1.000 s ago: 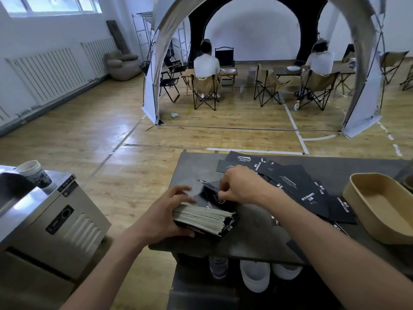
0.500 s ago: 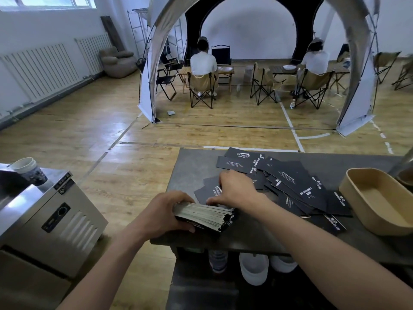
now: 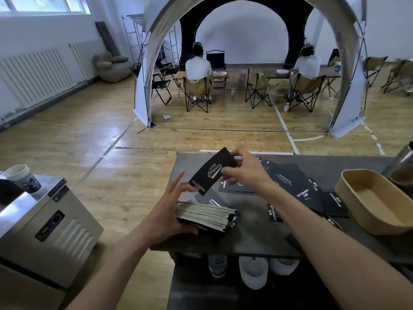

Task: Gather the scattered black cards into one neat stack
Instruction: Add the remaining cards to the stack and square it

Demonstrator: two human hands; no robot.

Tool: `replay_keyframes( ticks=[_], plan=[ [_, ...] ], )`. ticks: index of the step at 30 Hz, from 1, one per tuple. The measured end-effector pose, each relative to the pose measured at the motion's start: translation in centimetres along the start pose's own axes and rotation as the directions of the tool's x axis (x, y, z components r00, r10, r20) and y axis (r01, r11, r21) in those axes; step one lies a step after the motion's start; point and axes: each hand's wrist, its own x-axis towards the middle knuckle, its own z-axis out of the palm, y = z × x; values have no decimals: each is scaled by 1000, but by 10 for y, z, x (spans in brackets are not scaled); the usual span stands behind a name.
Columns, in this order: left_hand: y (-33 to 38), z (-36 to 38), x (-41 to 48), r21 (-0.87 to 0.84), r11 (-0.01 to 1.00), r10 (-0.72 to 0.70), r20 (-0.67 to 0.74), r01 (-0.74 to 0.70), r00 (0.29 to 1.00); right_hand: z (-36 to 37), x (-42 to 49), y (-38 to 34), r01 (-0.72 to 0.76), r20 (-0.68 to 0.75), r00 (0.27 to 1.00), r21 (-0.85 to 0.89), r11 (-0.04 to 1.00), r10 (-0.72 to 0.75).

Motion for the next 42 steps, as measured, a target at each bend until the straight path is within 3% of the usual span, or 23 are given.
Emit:
replay_keyframes(
  ticks=[5, 8, 11, 15, 21, 24, 28, 32, 34, 36, 39, 42],
  plan=[
    [0, 1, -1, -29, 998, -56, 2, 56, 998, 16, -21, 28, -64, 301, 952, 28, 998, 52],
    [-3, 0, -1, 36, 999, -34, 30, 33, 999, 8, -13, 29, 0, 326, 945, -57, 998, 19],
    [-7, -3, 0, 90, 996, -10, 66, 4, 998, 5, 4, 20, 94, 307, 952, -254, 963, -12],
    [-12, -5, 1, 72, 997, -2, 119, -6, 993, 25, 28, 24, 290, 492, 863, -670, 684, 115],
    [-13, -3, -1, 94, 996, -6, 128, -6, 992, 29, 38, 10, 325, 480, 858, -784, 528, 184],
    [-14, -2, -2, 98, 995, -3, 114, -8, 993, 6, 36, 3, 261, 422, 900, -724, 639, 110],
    [-12, 6, 7, 69, 997, 15, 91, -21, 996, -50, 36, 3, -26, 149, 982, -511, 859, 118],
    [4, 22, 33, 109, 992, 43, 130, -57, 991, -81, 33, 28, -207, -81, 978, -371, 905, 191],
    [12, 28, 47, 160, 985, 28, 188, -59, 982, -91, 31, 35, -224, -179, 970, -391, 893, 165],
    [14, 33, 54, 188, 980, 20, 228, -64, 973, -99, 24, 33, -189, -237, 963, -273, 943, 124],
    [15, 38, 51, 194, 978, 35, 219, -79, 975, -103, 4, 28, -71, -158, 985, -39, 997, 64],
    [14, 40, 46, 136, 989, 32, 128, -50, 991, -91, -11, 35, -9, 145, 989, -198, 980, 39]
  ],
)
